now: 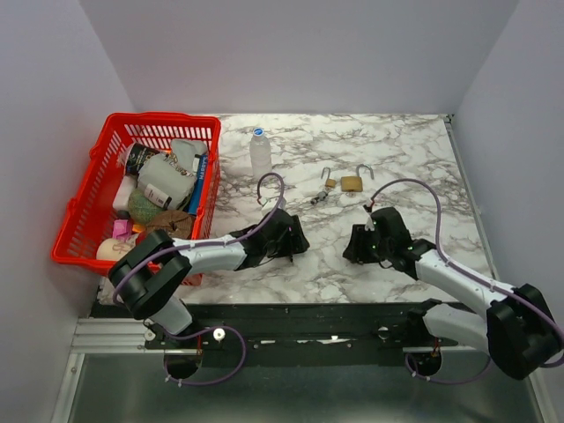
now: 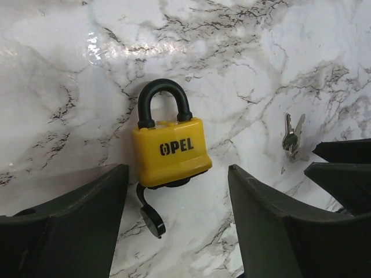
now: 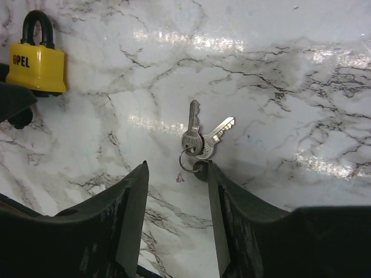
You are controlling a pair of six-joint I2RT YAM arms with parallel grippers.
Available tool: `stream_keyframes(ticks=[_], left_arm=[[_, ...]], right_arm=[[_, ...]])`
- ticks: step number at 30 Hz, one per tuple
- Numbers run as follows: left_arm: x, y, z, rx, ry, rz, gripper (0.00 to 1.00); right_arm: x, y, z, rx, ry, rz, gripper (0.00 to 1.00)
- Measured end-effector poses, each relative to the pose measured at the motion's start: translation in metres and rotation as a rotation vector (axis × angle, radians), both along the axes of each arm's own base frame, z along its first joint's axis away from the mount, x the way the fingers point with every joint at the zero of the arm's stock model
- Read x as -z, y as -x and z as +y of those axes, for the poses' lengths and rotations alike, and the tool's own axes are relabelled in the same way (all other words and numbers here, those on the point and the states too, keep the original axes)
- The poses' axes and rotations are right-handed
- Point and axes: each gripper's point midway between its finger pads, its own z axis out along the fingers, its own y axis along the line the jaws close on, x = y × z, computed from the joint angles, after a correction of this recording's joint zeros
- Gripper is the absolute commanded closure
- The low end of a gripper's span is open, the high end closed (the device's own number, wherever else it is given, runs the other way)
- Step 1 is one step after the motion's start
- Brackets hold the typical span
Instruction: Unlock with the key
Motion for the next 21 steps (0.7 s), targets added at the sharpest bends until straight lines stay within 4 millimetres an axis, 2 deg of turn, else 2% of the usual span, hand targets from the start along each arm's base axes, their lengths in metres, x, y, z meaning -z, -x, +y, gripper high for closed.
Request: stream_keyframes(ticks=[5,9,18,21], left_arm=[[-0.004,0.006,0.008,0.04,-0.054,-0.003,0.04],[-0.013,0.009,0.014,0.078,-0.102,-0.02,0.01],[-0.087,-0.01,0.0,0.167,-0.091,-0.182,0.01],[-0.101,-0.01,-0.002,0.19,-0.082,-0.21,0.01]], right_arm=[[0.004,-0.002,0.005,-0.011,0.073,0.005,0.48],[0.008,-0.008,0.005,0.006,0.131,0.001,0.48],[0.019,-0.015,0.001,0.051,0.257,0.025,0.48],[0.022,-0.016,0.003,0.054,0.295,0.033,0.51]])
